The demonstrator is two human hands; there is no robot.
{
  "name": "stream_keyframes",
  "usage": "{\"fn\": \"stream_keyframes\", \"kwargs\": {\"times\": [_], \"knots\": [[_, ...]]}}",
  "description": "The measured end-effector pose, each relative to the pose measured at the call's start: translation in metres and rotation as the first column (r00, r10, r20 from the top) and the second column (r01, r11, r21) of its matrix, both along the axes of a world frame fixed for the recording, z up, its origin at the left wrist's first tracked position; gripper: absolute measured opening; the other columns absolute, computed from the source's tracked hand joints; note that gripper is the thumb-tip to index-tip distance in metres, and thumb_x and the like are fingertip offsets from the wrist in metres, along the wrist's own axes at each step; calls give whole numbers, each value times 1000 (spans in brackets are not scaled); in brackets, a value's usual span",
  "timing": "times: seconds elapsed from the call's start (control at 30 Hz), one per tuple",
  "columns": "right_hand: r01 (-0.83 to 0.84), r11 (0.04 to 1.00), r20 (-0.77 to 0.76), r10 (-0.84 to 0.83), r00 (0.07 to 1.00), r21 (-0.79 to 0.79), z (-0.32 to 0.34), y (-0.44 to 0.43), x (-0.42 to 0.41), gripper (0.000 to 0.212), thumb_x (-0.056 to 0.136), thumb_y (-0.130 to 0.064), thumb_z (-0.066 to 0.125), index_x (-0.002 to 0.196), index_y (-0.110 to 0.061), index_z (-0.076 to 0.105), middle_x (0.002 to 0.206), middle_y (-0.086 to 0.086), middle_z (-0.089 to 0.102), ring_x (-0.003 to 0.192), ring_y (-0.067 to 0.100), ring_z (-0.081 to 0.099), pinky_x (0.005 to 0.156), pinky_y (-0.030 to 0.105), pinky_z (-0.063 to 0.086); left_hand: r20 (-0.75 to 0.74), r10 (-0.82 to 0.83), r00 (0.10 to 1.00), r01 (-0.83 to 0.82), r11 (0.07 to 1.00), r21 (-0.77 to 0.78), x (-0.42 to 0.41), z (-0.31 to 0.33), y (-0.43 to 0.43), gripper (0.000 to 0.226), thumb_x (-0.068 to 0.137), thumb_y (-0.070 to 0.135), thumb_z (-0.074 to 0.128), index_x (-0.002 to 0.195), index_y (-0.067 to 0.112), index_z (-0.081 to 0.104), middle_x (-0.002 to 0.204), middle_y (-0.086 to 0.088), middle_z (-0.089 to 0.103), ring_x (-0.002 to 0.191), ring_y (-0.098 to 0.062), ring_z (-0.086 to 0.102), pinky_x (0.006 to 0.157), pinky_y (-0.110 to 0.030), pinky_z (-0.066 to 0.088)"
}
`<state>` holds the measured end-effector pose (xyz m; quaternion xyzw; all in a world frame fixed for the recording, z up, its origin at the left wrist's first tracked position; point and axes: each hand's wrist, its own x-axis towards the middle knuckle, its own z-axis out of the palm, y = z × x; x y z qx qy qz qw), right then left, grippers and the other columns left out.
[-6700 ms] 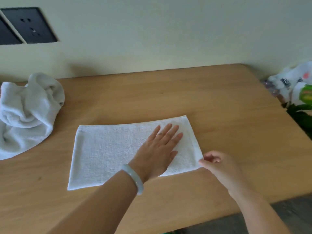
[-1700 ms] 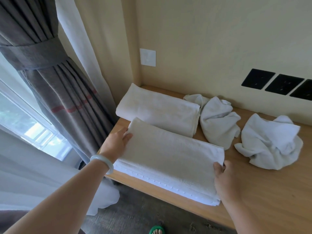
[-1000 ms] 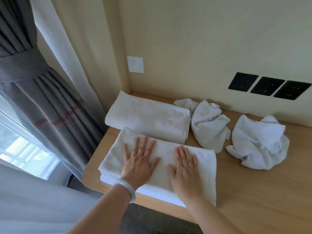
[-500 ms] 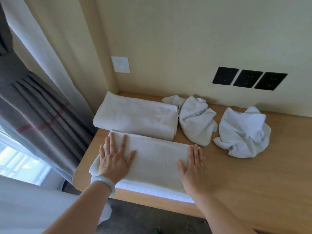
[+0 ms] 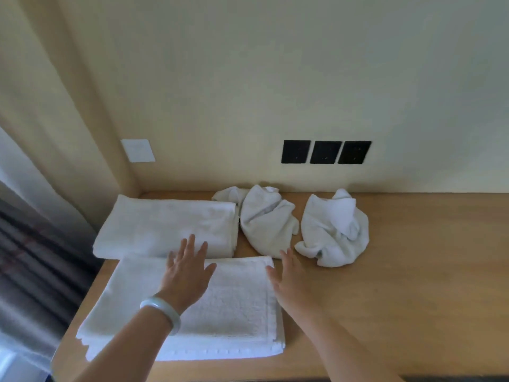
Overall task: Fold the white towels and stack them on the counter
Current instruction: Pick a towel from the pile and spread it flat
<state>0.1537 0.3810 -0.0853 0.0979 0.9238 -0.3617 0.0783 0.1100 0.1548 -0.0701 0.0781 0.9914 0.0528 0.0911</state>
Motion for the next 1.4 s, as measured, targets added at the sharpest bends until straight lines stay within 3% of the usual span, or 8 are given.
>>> {"fn": "stream_keyframes", "kwargs": {"times": [0.23,0.43,0.5,0.6,0.73,1.07,1.2,1.4], "knots": [[229,960,2,-232,973,-161,12,126,-39,61,97,-33,54,149,-14,29,150,3,36,128,17,43,94,14,38,199,-89,976,11,932,361,-31,-8,148,51,104,35,38,151,18,29,161,-10,15,149,-26,13,120,-37,18],[175,985,-98,-174,980,1,14,235,-107,43,87,-22,60,126,-12,48,123,3,53,114,24,54,86,30,45,531,207,822,-524,643,560,-68,-16,263,42,100,25,53,131,-4,51,132,-19,57,119,-34,56,77,-18,52],[109,990,-120,-99,988,84,14,258,-126,43,86,-18,60,127,-13,46,123,2,50,114,25,50,88,33,44,659,273,701,-696,464,548,-76,-28,289,42,99,18,55,132,-9,49,115,-18,60,99,-30,63,50,-12,47],[11,991,-109,4,994,134,12,275,-152,56,92,-22,58,143,-17,36,142,2,40,129,23,40,103,37,38,808,328,490,-869,117,480,-91,-52,304,37,95,8,58,128,-6,54,83,-6,54,70,-19,55,61,-31,53],[-82,984,-81,96,992,161,4,289,-178,28,94,-21,57,120,-10,59,120,5,55,112,23,51,89,31,44,939,240,247,-876,-360,322,-100,-52,316,20,88,5,68,104,-5,61,94,-19,63,78,-31,62,55,-37,53],[99,909,-168,-180,969,-404,56,340,-184,10,88,-12,64,81,-6,66,81,2,65,79,18,57,64,25,39,766,289,574,-668,-375,642,-112,19,327,15,96,14,60,111,12,59,106,-11,67,88,-22,65,71,-33,51],[190,752,-223,-411,884,-631,118,381,-164,15,89,-15,62,84,-1,63,79,5,61,76,15,53,68,27,39,728,172,664,-590,-478,651,-119,71,333,26,94,11,61,120,8,55,109,-13,67,92,-23,65,78,-35,53],[152,666,-392,-591,704,-730,193,453,-119,13,92,-9,60,80,-12,65,87,9,59,87,20,54,83,32,45,538,3,843,-499,-369,784,-121,126,363,9,97,12,55,100,11,63,87,-4,69,73,-13,67,68,-28,51]]}}
